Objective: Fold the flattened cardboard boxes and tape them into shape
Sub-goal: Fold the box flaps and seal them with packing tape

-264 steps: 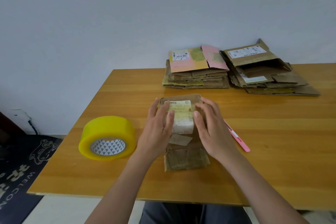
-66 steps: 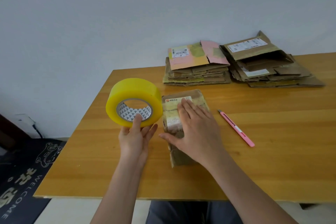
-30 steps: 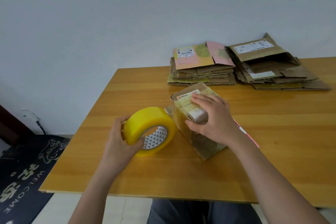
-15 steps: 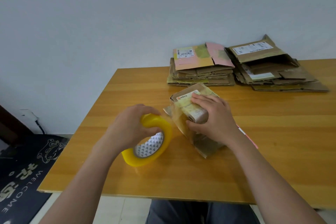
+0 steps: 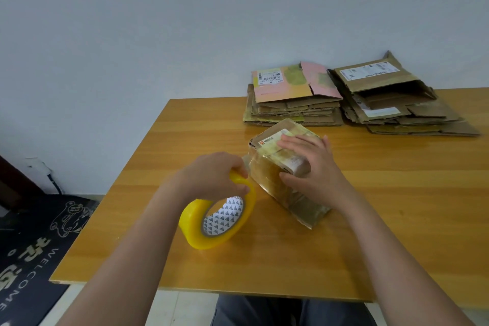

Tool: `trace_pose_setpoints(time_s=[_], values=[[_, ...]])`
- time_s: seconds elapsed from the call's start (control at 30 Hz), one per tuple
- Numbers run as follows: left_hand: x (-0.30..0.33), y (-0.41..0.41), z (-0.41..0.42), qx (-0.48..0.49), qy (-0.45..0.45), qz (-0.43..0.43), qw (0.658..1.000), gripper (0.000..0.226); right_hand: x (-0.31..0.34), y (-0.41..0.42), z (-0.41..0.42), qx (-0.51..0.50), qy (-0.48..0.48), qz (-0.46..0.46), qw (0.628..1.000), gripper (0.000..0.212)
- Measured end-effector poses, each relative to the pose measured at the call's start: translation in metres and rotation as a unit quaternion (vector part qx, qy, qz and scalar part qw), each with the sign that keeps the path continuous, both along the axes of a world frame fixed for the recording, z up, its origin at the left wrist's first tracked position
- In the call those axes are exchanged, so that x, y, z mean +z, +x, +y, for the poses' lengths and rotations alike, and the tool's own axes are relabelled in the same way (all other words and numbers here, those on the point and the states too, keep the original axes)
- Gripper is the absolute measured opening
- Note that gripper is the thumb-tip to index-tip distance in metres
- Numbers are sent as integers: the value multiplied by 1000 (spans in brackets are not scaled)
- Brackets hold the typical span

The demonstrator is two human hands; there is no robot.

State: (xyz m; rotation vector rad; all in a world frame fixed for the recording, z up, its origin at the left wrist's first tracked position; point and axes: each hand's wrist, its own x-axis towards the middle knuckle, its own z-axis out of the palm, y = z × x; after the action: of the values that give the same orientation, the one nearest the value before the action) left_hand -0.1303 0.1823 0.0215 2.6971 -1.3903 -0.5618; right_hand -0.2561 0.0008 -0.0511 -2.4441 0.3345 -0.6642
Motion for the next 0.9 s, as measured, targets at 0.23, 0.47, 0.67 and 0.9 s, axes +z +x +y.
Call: trace_pose_setpoints(time_s=[0.23,0.47,0.67,0.9], values=[[6,8,4,-19,48,55,997,59,-3,10,16,-91,-75,1,993,69],[9,20,-3,-33,39,141,989,49,-8,20,26,-132,-101,-4,986,48],[14,25,-1,-30,39,196,979,37,4,21,28,-138,-68,42,987,41],[4,8,-1,37,-24,260,965,34,1,28,37,-190,-82,26,978,41]])
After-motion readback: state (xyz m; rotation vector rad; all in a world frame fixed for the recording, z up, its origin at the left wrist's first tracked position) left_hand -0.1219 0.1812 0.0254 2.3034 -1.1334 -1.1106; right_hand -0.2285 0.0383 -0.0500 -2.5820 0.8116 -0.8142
